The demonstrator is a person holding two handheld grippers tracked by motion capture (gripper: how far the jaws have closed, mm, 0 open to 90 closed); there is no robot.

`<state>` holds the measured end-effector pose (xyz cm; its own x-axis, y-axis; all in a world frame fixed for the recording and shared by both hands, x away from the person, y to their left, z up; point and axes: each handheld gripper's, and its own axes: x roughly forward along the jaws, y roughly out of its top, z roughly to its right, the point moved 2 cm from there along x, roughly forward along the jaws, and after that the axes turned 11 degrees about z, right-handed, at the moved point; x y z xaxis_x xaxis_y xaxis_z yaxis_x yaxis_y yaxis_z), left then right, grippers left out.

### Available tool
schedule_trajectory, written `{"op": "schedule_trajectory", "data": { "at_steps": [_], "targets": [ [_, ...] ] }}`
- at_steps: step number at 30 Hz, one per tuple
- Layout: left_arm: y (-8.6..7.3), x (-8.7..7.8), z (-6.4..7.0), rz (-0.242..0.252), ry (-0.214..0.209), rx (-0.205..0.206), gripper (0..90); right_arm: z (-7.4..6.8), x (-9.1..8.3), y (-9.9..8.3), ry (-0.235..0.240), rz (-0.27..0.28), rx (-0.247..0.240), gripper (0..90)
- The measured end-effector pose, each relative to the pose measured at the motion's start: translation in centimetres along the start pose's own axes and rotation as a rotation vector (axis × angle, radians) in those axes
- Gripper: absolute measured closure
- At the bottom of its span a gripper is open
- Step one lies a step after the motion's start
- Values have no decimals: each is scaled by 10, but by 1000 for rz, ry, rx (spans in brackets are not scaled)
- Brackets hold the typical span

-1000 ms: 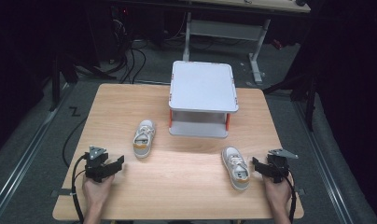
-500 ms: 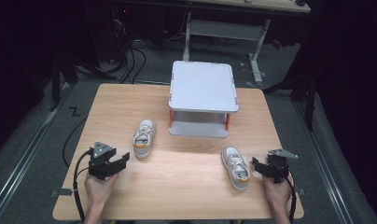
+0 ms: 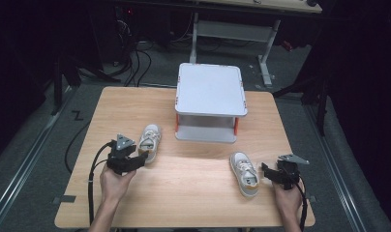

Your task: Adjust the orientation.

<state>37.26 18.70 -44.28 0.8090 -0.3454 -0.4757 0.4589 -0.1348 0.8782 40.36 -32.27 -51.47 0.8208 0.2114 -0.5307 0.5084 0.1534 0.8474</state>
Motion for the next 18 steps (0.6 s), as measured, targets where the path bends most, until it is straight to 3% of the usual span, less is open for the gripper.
{"op": "schedule_trajectory", "data": {
  "at_steps": [7,15,18],
  "targets": [
    [12,22,9,-58,-34,41,517,0,0,0,1,0,0,304],
    [8,46,13,-117,-27,52,560,0,0,0,2,0,0,303],
    [8,49,13,-119,-23,56,580,0,0,0,1,-2,0,302]
  ]
}}
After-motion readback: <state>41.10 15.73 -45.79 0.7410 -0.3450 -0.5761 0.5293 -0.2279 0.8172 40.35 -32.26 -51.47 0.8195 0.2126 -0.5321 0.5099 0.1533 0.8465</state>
